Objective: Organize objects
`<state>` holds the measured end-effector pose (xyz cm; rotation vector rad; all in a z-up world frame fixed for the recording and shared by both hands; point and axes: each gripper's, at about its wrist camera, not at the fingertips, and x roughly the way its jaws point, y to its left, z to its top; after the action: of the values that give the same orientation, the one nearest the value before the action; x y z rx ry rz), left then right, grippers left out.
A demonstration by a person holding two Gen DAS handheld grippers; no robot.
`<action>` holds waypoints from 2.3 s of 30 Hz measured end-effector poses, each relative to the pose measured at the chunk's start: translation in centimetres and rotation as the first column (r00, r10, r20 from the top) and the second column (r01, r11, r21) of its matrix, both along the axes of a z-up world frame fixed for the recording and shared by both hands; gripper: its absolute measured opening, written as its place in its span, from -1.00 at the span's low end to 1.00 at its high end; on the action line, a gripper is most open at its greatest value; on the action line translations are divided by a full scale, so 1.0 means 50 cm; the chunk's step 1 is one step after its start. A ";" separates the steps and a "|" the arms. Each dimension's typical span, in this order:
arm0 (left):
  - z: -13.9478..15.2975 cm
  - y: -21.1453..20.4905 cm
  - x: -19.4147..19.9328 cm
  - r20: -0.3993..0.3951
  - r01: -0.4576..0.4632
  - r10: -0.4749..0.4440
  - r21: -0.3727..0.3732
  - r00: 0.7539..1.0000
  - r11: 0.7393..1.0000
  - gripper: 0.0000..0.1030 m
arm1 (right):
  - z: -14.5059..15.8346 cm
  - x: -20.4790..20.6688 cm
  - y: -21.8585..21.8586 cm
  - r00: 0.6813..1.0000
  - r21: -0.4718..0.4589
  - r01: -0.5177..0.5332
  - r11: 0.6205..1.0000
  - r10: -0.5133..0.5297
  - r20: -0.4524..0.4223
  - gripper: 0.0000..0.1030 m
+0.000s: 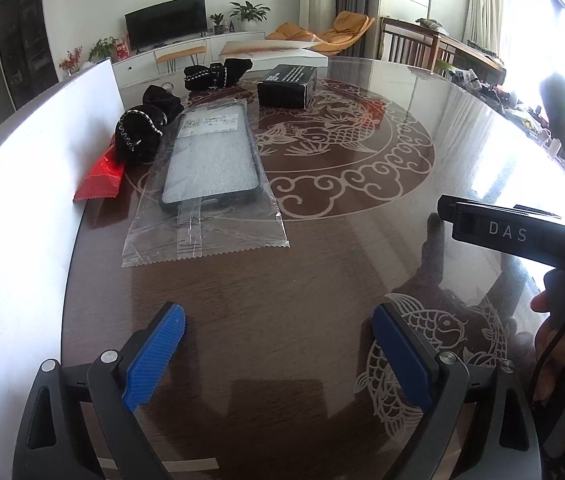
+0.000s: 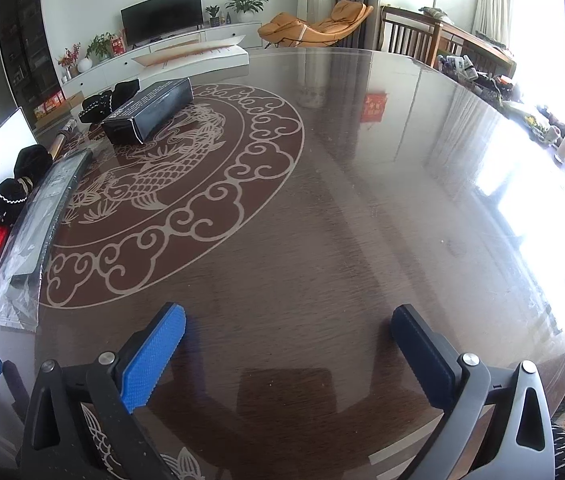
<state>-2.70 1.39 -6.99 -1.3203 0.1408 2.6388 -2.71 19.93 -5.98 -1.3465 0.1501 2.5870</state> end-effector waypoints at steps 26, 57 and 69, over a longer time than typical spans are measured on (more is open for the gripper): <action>-0.003 0.004 0.003 -0.004 -0.010 0.010 -0.004 1.000 1.000 1.00 | -0.001 0.000 0.001 1.000 -0.001 -0.001 1.000 0.001 0.000 1.00; 0.008 0.002 -0.017 0.089 0.028 -0.027 -0.013 0.996 1.000 1.00 | -0.001 0.000 0.001 1.000 -0.001 -0.001 1.000 0.001 -0.001 1.00; 0.066 -0.045 -0.235 0.083 -0.144 0.141 0.031 0.986 0.989 1.00 | -0.001 0.000 0.001 1.000 -0.001 -0.001 1.000 0.001 -0.001 1.00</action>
<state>-14.45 -0.88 -3.67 -1.4742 -0.0145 2.6839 -2.73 19.99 -6.03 -1.3466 0.1506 2.5885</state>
